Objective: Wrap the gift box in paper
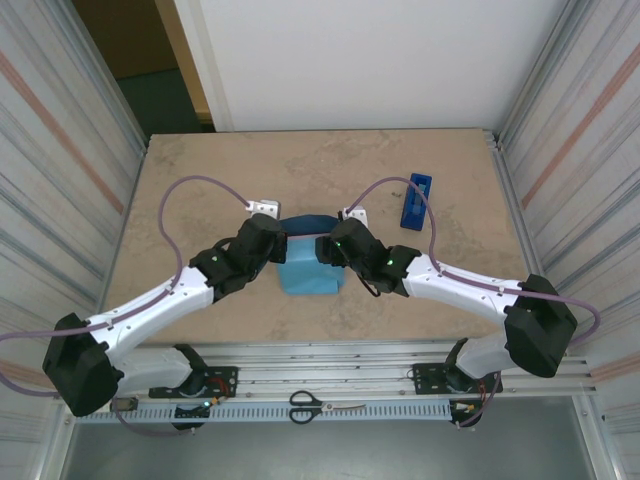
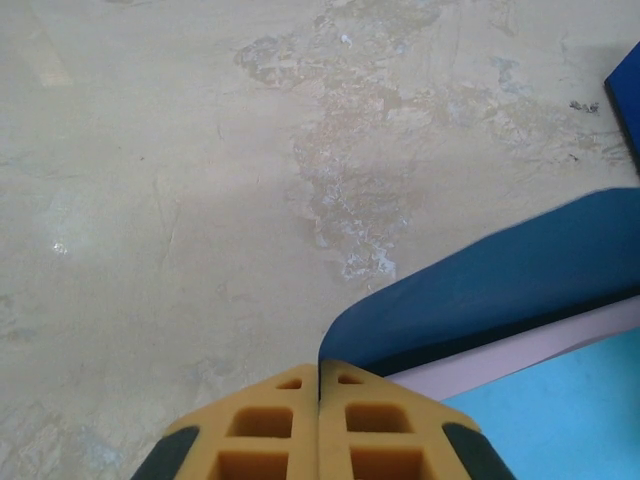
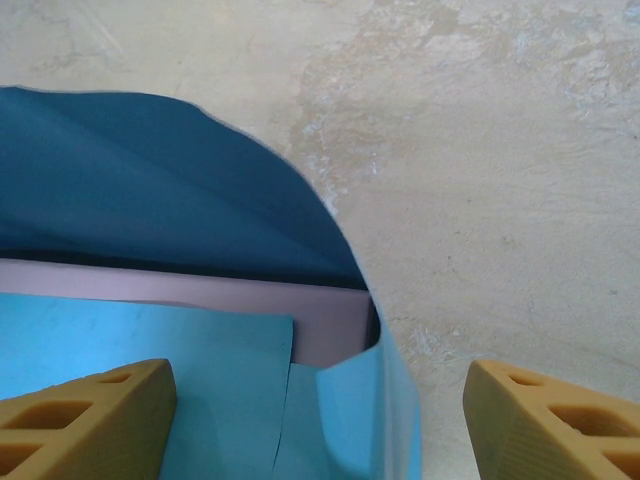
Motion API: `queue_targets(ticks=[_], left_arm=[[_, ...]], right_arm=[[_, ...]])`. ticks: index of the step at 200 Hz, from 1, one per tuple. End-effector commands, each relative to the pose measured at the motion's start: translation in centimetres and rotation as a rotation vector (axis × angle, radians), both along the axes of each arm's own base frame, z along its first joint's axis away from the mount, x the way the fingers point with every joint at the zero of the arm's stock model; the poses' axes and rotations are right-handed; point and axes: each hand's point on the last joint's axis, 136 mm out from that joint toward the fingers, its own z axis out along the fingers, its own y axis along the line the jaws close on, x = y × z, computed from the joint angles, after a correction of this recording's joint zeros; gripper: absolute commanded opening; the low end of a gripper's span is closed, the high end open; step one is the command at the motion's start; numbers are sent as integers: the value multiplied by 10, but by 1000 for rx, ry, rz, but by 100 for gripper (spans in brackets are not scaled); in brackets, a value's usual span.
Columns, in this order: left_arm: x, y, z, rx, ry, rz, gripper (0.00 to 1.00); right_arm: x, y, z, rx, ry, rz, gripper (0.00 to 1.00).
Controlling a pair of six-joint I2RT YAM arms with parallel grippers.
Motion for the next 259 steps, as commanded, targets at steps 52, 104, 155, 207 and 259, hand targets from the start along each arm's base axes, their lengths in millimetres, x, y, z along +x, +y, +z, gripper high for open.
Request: queue_targets(ticks=[52, 104, 155, 207, 259], left_arm=[[9, 4, 38, -31, -73, 30, 21], [10, 4, 44, -41, -75, 17, 7], [-2, 3, 48, -117, -19, -64, 78], [-16, -17, 2, -260, 234, -238, 97], [-8, -11, -12, -241, 237, -167, 93]], right_arm=[[-17, -24, -34, -150, 88, 0, 75], [-16, -23, -35, -150, 90, -2, 75], [-16, -22, -32, -151, 89, 6, 75], [-13, -15, -27, -141, 86, 14, 75], [-15, -18, -27, -139, 88, 5, 75]])
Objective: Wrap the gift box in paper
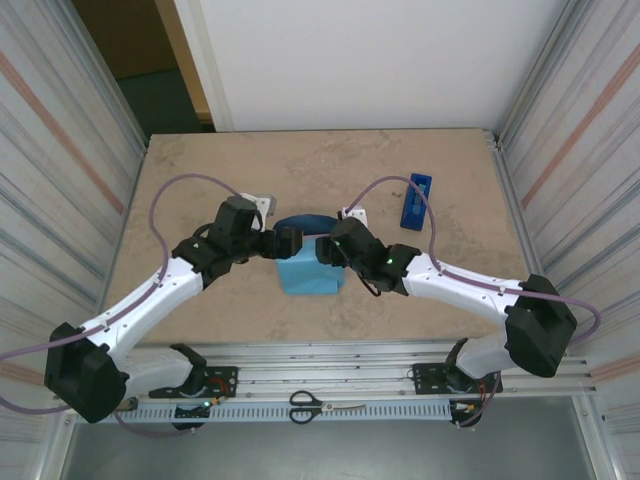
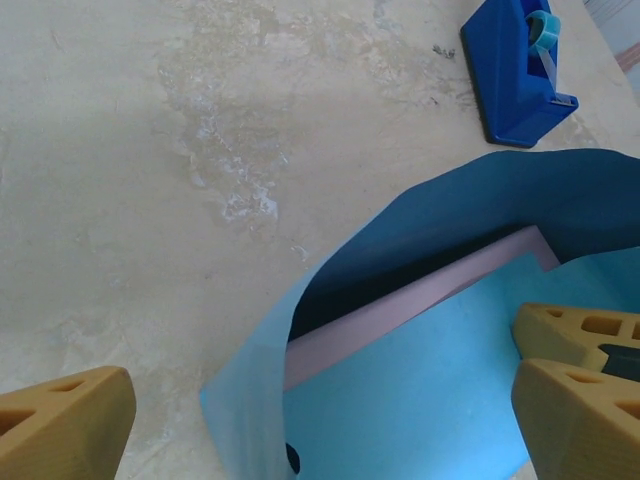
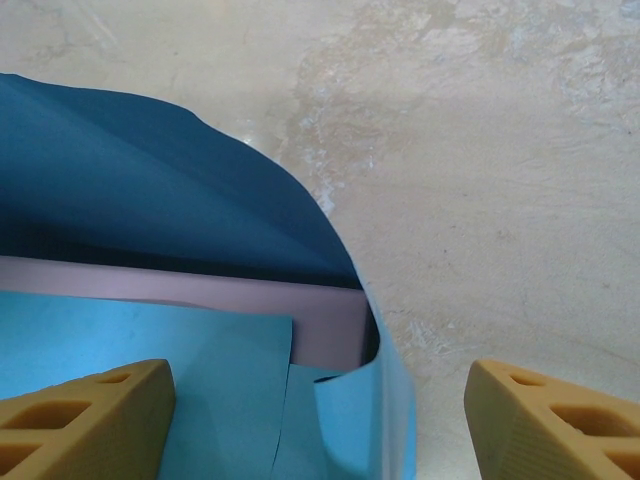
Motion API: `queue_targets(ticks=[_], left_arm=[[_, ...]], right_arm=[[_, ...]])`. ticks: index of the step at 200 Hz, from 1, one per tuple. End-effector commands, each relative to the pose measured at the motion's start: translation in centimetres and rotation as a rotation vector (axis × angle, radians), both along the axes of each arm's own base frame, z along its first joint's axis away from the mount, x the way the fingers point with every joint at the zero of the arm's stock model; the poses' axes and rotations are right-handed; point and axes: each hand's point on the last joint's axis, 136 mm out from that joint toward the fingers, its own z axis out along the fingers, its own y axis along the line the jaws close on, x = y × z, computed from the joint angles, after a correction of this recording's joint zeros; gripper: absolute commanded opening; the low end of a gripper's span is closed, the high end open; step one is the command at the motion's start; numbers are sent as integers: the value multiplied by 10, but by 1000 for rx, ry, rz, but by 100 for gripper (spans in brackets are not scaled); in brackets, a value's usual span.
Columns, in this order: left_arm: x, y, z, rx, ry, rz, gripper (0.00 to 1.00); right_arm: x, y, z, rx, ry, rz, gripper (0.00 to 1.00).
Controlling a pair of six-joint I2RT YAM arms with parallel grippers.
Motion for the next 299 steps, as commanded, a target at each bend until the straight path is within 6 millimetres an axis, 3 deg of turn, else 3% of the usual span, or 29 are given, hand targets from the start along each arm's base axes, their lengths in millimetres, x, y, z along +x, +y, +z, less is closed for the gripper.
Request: queue_targets(ticks=[1, 75, 113, 132, 145, 173, 192, 244, 299], left_arm=[[1, 2, -11, 12, 17, 32, 93], [-7, 11, -58, 153, 93, 56, 85], [-12, 14, -65, 166, 100, 60, 81], [-11, 13, -63, 162, 95, 56, 80], [-11, 11, -62, 159, 93, 52, 80], [-13, 7, -62, 153, 92, 41, 79], [-13, 6, -61, 151, 91, 40, 79], [-14, 6, -64, 155, 96, 38, 79], [-14, 6, -64, 157, 97, 38, 78]], right_arm=[[-14, -17, -28, -124, 76, 4, 75], [-8, -4, -7, -72, 51, 27, 76], [3, 0, 50, 73, -16, 71, 83], [7, -16, 79, 180, -52, 59, 84], [10, -33, 85, 247, -43, 31, 82], [15, -72, 67, 358, 26, -44, 73], [16, -85, 46, 393, 92, -78, 65], [23, -57, 13, 444, 218, -5, 57], [33, -35, 7, 477, 245, 60, 58]])
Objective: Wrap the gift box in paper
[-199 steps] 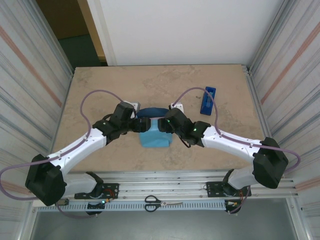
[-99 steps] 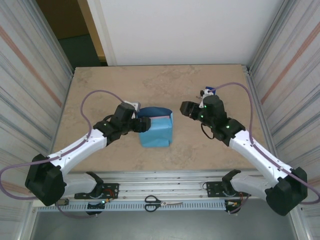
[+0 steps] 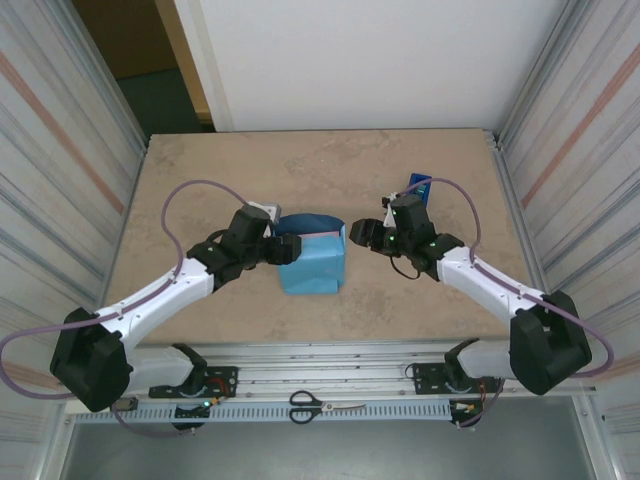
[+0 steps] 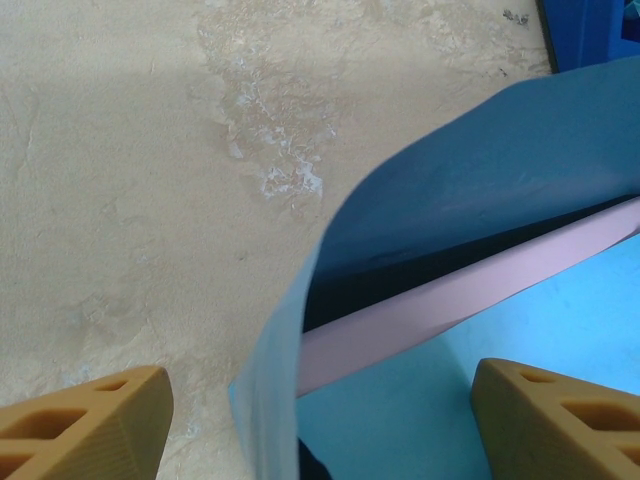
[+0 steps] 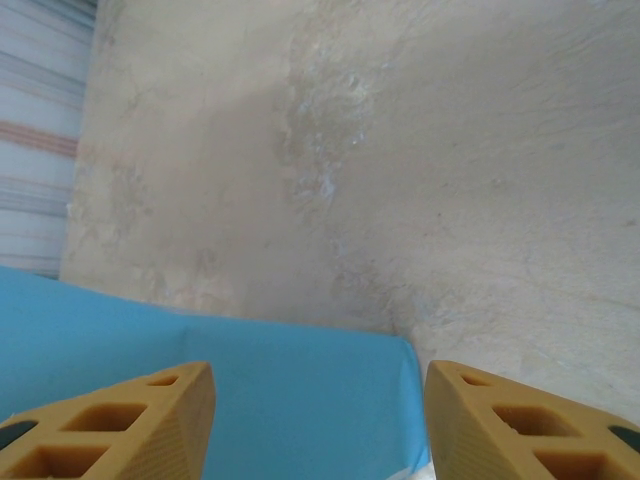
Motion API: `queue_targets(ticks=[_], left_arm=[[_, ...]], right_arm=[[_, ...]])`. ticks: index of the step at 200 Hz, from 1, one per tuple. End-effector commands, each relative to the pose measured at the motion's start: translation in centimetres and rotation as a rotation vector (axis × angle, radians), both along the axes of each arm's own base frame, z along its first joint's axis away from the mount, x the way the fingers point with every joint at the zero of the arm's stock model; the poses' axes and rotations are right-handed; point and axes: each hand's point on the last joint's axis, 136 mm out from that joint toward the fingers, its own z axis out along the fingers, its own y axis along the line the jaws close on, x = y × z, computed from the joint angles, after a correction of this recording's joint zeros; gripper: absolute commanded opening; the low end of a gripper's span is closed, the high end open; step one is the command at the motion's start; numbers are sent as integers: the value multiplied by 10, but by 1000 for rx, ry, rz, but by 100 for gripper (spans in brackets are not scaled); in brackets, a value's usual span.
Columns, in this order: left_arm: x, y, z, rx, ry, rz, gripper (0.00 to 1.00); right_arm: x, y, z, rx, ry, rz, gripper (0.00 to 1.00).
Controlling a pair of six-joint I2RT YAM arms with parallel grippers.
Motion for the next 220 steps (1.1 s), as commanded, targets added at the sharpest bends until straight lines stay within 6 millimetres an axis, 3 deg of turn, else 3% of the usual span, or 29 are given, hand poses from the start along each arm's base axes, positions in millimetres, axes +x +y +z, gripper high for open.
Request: queue_targets(ticks=[1, 162, 192, 220], left_arm=[[-16, 7, -27, 67, 81, -14, 78], [-15, 7, -24, 63, 77, -9, 78], [-16, 8, -24, 65, 78, -8, 78], [-16, 7, -24, 65, 81, -12, 78]], right_arm=[[6, 19, 17, 73, -30, 54, 58], [-18, 47, -19, 62, 67, 187, 66], [-25, 44, -28, 29, 87, 209, 67], [-17, 40, -8, 52, 38, 178, 69]])
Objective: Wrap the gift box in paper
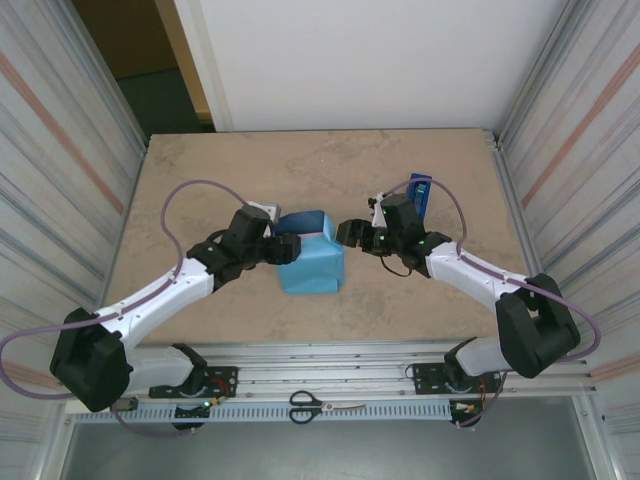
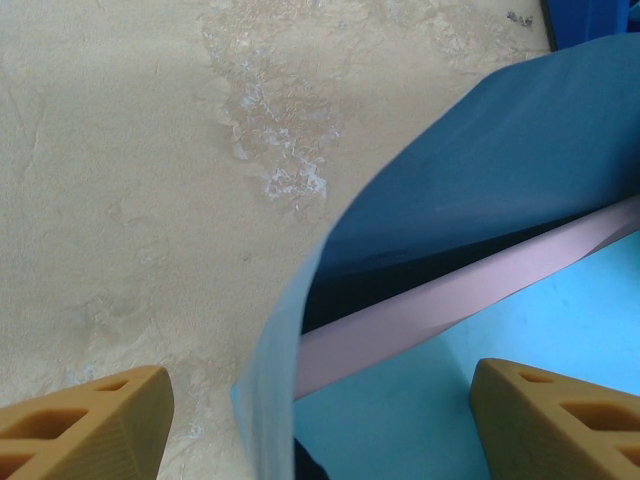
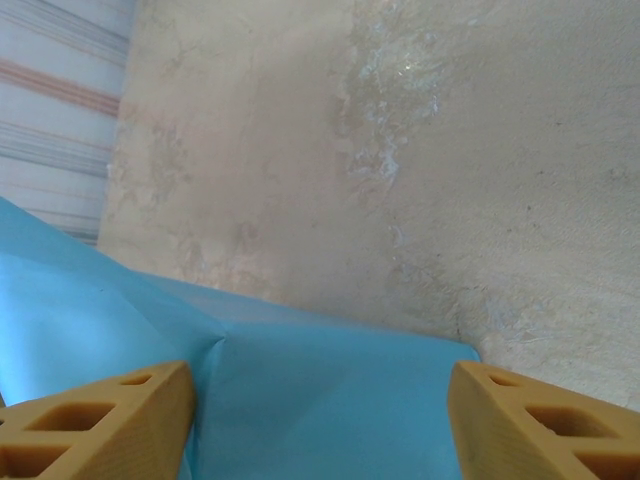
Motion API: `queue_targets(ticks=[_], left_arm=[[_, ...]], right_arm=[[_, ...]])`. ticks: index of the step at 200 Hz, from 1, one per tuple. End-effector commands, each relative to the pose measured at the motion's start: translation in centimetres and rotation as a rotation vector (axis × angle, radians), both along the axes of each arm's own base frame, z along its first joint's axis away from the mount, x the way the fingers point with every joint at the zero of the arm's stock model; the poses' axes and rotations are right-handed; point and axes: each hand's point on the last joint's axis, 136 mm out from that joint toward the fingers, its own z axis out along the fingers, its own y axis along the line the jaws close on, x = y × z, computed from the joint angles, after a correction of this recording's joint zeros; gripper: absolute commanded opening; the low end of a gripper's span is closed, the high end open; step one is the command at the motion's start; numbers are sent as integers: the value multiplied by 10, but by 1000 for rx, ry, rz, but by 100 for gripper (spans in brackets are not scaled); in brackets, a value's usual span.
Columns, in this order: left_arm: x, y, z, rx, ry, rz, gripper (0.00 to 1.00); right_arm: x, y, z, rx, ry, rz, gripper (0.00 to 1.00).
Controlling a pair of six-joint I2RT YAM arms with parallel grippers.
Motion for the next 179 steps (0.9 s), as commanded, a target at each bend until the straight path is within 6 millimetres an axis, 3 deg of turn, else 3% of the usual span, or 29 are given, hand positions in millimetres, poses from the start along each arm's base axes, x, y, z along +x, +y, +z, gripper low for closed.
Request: queue_targets(ticks=[1, 29, 46, 100, 135, 149, 179], left_arm=[[-17, 6, -25, 61, 84, -17, 78], [-18, 6, -26, 58, 88, -19, 78], [-19, 6, -27, 58, 93, -22, 78], [-19, 5, -28, 59, 95, -25, 77], [-19, 6, -27, 56, 92, -18, 77], [-19, 7, -26, 57, 90, -17, 77], [-19, 8, -26, 59, 87, -16, 77]], right_arm=[[-15, 7, 1, -4, 28, 69, 69], [-3, 6, 31, 57, -28, 47, 71], [-1, 9, 37, 91, -29, 48, 71], [-19, 24, 5, 109, 57, 108, 70], [-32, 12, -34, -20, 128, 92, 70], [-35, 15, -32, 1, 127, 110, 70], [-29, 20, -1, 56, 69, 116, 71]])
